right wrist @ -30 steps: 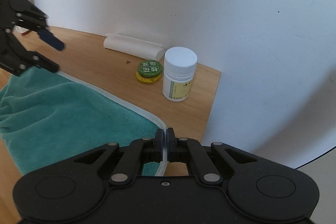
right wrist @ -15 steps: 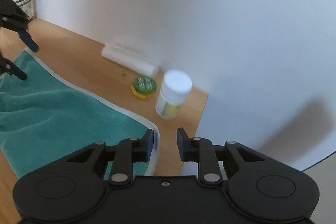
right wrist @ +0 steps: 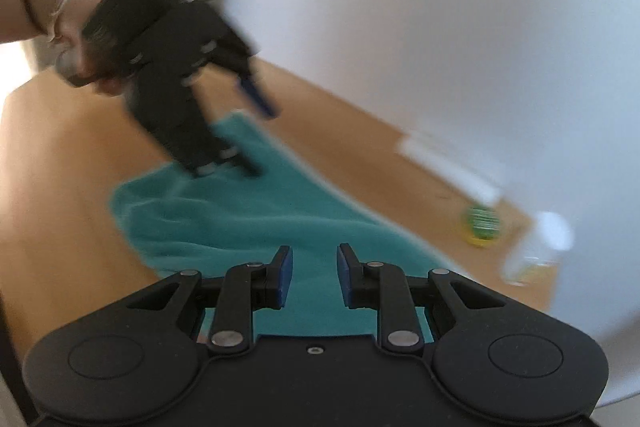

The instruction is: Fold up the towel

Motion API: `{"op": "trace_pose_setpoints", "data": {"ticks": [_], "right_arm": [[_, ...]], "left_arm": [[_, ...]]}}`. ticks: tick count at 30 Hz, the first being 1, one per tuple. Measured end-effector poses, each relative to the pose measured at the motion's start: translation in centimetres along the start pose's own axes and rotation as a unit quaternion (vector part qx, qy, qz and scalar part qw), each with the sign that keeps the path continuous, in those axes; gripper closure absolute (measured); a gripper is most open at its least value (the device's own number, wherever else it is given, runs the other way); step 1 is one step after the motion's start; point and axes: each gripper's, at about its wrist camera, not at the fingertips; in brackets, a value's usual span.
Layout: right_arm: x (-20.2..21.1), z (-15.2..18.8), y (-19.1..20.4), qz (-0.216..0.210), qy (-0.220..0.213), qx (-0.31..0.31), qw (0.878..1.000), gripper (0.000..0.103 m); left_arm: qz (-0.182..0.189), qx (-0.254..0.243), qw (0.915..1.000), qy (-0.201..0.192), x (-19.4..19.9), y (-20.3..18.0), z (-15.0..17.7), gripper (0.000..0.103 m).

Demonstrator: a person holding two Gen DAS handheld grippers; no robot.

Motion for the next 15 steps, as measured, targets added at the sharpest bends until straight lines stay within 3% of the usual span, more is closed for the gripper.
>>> {"op": "trace_pose_setpoints", "data": {"ticks": [3,6,7,8,11,15], "right_arm": [[-1.2,0.3,0.9,-0.031,0.018,0.007,0.999,0.076],[-2.3,1.1,0.9,-0.048,0.043,0.003,0.998,0.076],[-2.7,1.5,0.8,-0.052,0.053,0.000,0.997,0.076],[-2.7,1.8,0.8,-0.055,0.053,0.002,0.997,0.075],[-2.4,2.6,0.6,-0.064,0.050,0.010,0.997,0.075],[-2.6,2.6,-0.4,-0.087,0.070,0.010,0.994,0.075]], "left_arm": [[0.038,-0.003,0.9993,-0.004,0.9,-2.1,0.3,0.040],[0.047,0.008,0.9983,0.034,-0.7,-2.9,1.4,0.043],[0.043,0.022,0.9977,0.049,-1.4,-2.8,1.9,0.054],[0.039,0.036,0.9966,0.064,-2.2,-2.6,2.4,0.056],[0.046,0.080,0.9940,0.059,-2.6,-1.6,2.8,0.055],[0.044,0.075,0.9944,0.061,-2.5,-1.1,3.1,0.049]]}}
Point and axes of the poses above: each gripper's, at about its wrist camera, not at the fingertips, and x roughly against the way its jaws point, y to its left, z to its underside, and after that the axes turned 13 degrees about z, right-handed
